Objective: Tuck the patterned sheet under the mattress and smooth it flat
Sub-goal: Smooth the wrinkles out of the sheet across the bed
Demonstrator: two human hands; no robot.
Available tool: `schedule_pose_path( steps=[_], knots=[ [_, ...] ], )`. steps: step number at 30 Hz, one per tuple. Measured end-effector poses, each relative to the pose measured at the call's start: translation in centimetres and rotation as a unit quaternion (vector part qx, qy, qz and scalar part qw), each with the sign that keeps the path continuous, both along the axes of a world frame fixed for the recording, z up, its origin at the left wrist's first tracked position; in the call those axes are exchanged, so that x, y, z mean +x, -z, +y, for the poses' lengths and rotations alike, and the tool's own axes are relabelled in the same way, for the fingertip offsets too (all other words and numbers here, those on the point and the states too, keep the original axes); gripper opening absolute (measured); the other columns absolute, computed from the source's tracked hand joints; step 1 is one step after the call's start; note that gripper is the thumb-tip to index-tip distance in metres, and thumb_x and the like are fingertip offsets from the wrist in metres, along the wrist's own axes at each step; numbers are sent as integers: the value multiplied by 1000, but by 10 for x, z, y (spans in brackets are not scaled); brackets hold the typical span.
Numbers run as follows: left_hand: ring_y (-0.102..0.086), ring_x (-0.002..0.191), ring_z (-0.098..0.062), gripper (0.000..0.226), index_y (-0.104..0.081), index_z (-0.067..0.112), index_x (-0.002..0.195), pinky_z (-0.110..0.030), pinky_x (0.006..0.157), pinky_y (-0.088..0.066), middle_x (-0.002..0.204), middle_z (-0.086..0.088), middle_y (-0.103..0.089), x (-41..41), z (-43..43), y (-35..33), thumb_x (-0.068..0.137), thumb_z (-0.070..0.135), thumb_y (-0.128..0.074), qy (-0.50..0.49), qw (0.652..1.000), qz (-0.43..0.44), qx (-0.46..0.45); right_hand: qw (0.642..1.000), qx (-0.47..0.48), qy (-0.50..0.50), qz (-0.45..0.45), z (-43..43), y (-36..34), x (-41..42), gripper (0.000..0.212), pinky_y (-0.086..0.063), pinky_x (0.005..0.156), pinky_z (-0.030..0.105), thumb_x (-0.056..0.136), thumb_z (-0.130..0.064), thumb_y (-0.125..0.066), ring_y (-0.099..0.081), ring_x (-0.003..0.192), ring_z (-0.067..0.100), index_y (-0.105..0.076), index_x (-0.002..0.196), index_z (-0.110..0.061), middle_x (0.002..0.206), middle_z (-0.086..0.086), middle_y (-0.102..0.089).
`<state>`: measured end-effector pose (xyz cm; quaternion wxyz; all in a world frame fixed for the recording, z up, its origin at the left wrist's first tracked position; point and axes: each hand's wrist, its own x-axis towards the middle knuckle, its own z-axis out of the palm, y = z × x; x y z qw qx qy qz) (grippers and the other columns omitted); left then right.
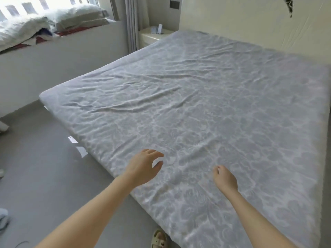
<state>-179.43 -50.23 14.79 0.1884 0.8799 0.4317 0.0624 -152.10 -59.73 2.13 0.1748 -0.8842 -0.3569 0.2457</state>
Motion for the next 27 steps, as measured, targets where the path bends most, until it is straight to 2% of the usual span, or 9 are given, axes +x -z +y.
schedule_pose_path(
  steps=[4, 6, 9, 12, 17, 19, 22, 25, 27],
  knots=[
    [-16, 145, -19, 45, -36, 29, 143, -36, 118, -15, 154, 4, -29, 34, 83, 73, 100, 39, -34, 77, 991, 103, -32, 995, -61, 71, -27, 50, 58, 27, 47, -42, 97, 42, 100, -35, -34, -46, 124, 32, -41, 138, -8, 140, 14, -46],
    [-4, 147, -23, 47, -27, 30, 147, -41, 120, -5, 158, 2, -17, 46, 118, 114, 101, 39, -30, 119, 982, 141, -40, 989, -80, 108, -59, 71, 88, 34, 51, -37, 105, 44, 100, -36, -34, -36, 134, 31, -32, 145, -9, 149, 14, -36],
    [8, 146, -26, 50, -15, 30, 150, -42, 118, 7, 159, 1, -6, 62, 167, 168, 102, 37, -26, 171, 971, 166, -33, 973, -94, 165, -131, 89, 129, 39, 53, -32, 108, 50, 99, -34, -35, -34, 136, 32, -32, 145, -7, 149, 17, -34],
    [15, 145, -31, 51, -7, 31, 150, -48, 114, 16, 159, -3, 1, 82, 205, 224, 102, 37, -23, 253, 948, 193, 1, 952, -129, 248, -126, 98, 167, 32, 61, -22, 107, 57, 96, -42, -25, -26, 138, 35, -28, 146, -8, 150, 23, -28],
    [1, 147, -22, 58, -15, 38, 148, -54, 108, 25, 159, 4, -9, 90, 291, 310, 94, 55, -7, 405, 897, 167, 57, 895, -145, 410, -98, 172, 197, -15, 86, -3, 107, 67, 77, -50, -6, -8, 139, 48, -24, 147, -3, 150, 34, -12],
    [0, 147, -14, 59, -11, 41, 147, -50, 113, 19, 158, 10, -8, 75, 355, 324, 93, 60, -4, 390, 908, 136, 71, 906, -169, 364, -133, 243, 205, -49, 87, -4, 108, 66, 78, -56, -7, -8, 138, 53, -25, 147, -6, 148, 38, -13],
    [0, 146, -10, 56, -5, 41, 146, -50, 115, 12, 158, 10, -9, 21, 479, 336, 93, 58, -2, 267, 949, 132, 106, 939, -150, 238, -197, 388, 220, -124, 84, -5, 109, 66, 80, -65, -13, -9, 139, 51, -26, 148, -18, 148, 37, -16],
    [-8, 146, -12, 63, -18, 38, 148, -52, 114, 6, 158, 7, -17, -79, 606, 340, 91, 60, 0, 111, 971, 179, 115, 969, -103, 23, -222, 537, 219, -243, 75, 3, 107, 68, 84, -66, -21, -2, 139, 51, -22, 148, -28, 151, 33, -10],
    [-3, 147, -13, 63, -15, 38, 148, -60, 112, 3, 159, 8, -10, -137, 672, 334, 91, 63, -4, 33, 966, 249, 59, 973, -77, -130, -173, 604, 210, -313, 68, 12, 105, 69, 88, -63, -28, 5, 140, 50, -21, 148, -32, 153, 29, -4]
  ],
)
